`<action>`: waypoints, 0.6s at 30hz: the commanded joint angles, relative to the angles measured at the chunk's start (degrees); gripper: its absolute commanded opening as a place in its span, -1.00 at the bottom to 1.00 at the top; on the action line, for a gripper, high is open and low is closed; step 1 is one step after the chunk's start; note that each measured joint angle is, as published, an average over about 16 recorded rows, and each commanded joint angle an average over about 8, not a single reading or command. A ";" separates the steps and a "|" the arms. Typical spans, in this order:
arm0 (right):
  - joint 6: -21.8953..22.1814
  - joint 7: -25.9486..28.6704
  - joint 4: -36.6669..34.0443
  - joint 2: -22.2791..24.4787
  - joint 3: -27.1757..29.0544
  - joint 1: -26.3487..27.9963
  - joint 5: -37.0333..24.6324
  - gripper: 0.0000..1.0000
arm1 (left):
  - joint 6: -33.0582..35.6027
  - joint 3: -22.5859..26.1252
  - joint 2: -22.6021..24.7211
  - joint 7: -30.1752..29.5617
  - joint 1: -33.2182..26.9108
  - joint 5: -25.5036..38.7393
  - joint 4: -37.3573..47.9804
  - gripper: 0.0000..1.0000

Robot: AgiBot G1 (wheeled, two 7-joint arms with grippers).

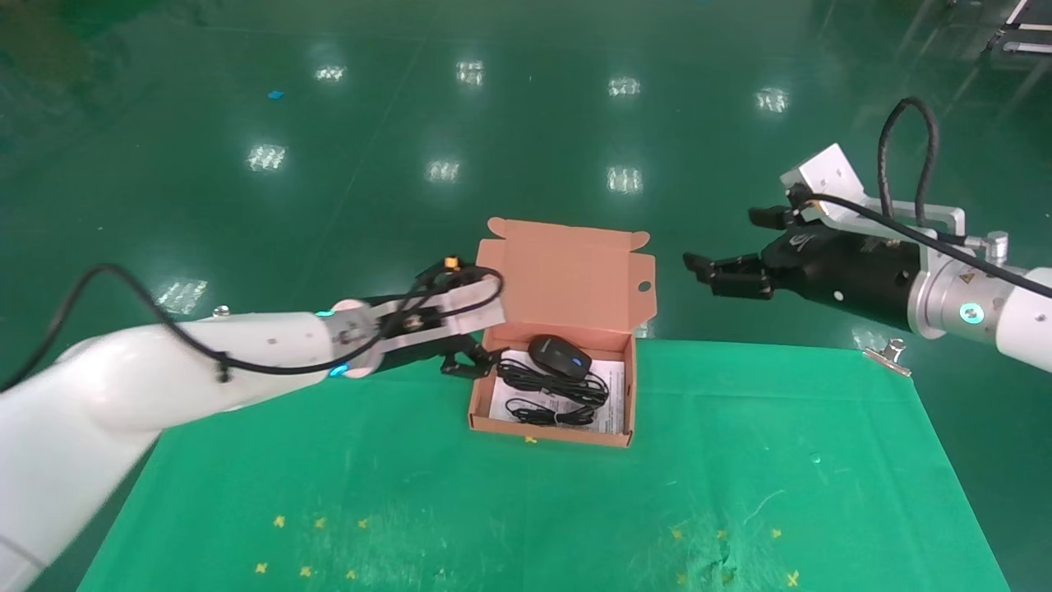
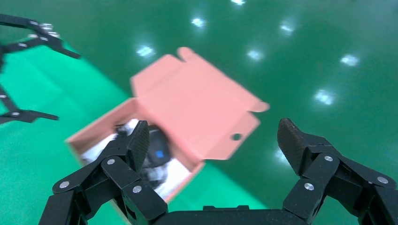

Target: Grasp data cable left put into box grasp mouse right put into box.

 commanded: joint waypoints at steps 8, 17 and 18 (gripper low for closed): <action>-6.97 -4.11 2.39 2.04 2.78 -3.29 8.07 1.00 | 8.81 -6.05 -5.89 -0.84 3.75 -9.91 -4.32 1.00; -13.88 -8.17 4.76 4.06 5.54 -6.55 16.06 1.00 | 17.54 -12.04 -11.72 -1.68 7.46 -19.73 -8.59 1.00; -14.64 -8.62 5.02 4.29 5.85 -6.91 16.95 1.00 | 18.51 -12.70 -12.37 -1.77 7.87 -20.82 -9.07 1.00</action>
